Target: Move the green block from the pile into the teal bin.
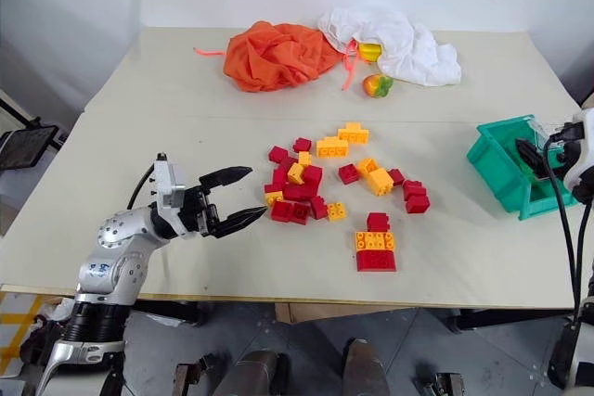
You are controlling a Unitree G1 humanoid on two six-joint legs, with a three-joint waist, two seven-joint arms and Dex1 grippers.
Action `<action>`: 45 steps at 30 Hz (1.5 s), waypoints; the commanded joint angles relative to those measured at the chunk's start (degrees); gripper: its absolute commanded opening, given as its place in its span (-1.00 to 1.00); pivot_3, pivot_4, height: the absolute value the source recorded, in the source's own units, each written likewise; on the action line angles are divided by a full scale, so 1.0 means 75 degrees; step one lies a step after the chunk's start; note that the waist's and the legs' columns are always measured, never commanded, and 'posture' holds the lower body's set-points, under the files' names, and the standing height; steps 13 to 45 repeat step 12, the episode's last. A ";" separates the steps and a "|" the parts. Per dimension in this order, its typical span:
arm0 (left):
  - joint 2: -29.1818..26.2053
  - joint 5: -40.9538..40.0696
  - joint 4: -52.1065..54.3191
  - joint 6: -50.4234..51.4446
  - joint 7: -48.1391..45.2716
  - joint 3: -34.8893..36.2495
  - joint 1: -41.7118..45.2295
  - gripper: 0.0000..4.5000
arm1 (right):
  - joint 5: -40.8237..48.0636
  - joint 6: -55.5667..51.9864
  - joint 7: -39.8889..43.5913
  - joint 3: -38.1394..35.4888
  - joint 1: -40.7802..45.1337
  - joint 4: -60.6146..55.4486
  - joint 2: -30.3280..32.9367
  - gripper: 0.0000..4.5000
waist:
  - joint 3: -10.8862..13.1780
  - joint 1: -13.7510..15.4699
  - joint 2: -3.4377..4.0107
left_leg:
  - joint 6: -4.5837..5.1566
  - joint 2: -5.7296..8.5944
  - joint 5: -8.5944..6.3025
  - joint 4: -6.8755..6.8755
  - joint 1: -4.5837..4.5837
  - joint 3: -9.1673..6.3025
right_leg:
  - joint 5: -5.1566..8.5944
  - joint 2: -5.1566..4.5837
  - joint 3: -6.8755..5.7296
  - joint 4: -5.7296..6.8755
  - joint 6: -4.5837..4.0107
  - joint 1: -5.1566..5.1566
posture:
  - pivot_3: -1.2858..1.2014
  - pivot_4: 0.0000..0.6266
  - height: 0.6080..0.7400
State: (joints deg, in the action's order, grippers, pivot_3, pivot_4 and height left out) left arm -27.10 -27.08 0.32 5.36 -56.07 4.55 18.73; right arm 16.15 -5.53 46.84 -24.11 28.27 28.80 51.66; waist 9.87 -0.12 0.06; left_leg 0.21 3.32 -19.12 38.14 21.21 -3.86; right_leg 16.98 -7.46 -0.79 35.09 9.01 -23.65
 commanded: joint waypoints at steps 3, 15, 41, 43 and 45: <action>-0.0539 0.0834 -0.0161 -0.1327 0.0291 0.0545 -0.0409 1.00 | 0.1696 0.0066 0.2265 -0.0079 -0.1340 -0.2420 -0.0296 0.98 | 0.0000 0.0008 0.0000 | -0.0002 -0.0006 -0.0001 -0.0004 -0.0002 -0.0005 | 0.0000 0.0004 -0.0004 0.0001 0.0000 0.0003 | 0.03 -0.52 1.00; -0.1176 0.0775 -0.0277 -0.1323 0.0233 0.1025 -0.1261 1.00 | 0.1677 0.0138 0.2724 0.0912 -0.3141 -0.3953 -0.0978 0.98 | 0.0000 0.0057 0.0000 | 0.0007 0.0015 -0.0001 0.0010 -0.0003 -0.0024 | -0.0007 -0.0022 -0.0005 -0.0015 0.0007 0.0019 | 0.03 -0.52 1.00; -0.1176 0.0775 -0.0277 -0.1323 0.0233 0.1025 -0.1261 1.00 | 0.1677 0.0138 0.2724 0.0912 -0.3141 -0.3953 -0.0978 0.98 | 0.0000 0.0057 0.0000 | 0.0007 0.0015 -0.0001 0.0010 -0.0003 -0.0024 | -0.0007 -0.0022 -0.0005 -0.0015 0.0007 0.0019 | 0.03 -0.52 1.00; -0.1176 0.0775 -0.0277 -0.1323 0.0233 0.1025 -0.1261 1.00 | 0.1677 0.0138 0.2724 0.0912 -0.3141 -0.3953 -0.0978 0.98 | 0.0000 0.0057 0.0000 | 0.0007 0.0015 -0.0001 0.0010 -0.0003 -0.0024 | -0.0007 -0.0022 -0.0005 -0.0015 0.0007 0.0019 | 0.03 -0.52 1.00; -0.1176 0.0775 -0.0277 -0.1323 0.0233 0.1025 -0.1261 1.00 | 0.1677 0.0138 0.2724 0.0912 -0.3141 -0.3953 -0.0978 0.98 | 0.0000 0.0057 0.0000 | 0.0007 0.0015 -0.0001 0.0010 -0.0003 -0.0024 | -0.0007 -0.0022 -0.0005 -0.0015 0.0007 0.0019 | 0.03 -0.52 1.00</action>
